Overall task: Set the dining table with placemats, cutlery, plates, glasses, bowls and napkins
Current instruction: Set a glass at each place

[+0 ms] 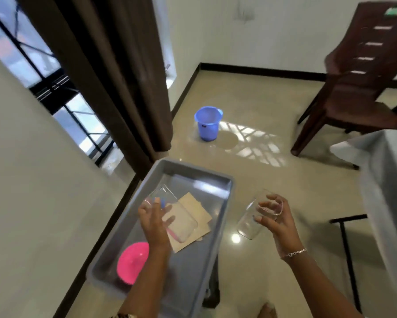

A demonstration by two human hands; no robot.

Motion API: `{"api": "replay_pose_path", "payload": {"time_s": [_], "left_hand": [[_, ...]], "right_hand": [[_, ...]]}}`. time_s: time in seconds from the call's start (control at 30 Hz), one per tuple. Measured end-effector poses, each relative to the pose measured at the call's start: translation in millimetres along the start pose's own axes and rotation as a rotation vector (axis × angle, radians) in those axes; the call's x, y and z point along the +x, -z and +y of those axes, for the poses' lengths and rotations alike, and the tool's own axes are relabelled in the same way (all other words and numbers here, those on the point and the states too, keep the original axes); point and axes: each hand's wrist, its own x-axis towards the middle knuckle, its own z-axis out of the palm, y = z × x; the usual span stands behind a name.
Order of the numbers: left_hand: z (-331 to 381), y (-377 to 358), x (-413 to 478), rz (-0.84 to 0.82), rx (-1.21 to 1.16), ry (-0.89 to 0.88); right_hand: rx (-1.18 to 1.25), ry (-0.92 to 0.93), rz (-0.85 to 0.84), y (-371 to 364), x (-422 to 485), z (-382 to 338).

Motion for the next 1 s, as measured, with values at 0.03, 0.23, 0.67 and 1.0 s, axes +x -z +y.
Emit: {"api": "replay_pose_path", "payload": {"time_s": [0.03, 0.23, 0.67, 1.0], "left_hand": [[-1.4, -23.1, -9.5, -0.042, -0.052, 0.086], [-3.8, -160.5, -74.2, -0.344, -0.313, 0.570], [-41.0, -374.3, -93.3, -0.663, -0.081, 0.375], [-42.7, -560.8, 0.9, -0.875, 0.109, 0.169]], "right_hand": [[0.015, 0.011, 0.008, 16.3, 5.5, -10.5], [0.055, 0.078, 0.115, 121.3, 33.7, -64.3], [0.165, 0.251, 0.548, 266.0, 99.4, -120.5], [0.001, 0.293, 0.670, 330.8, 282.8, -153.5]]}}
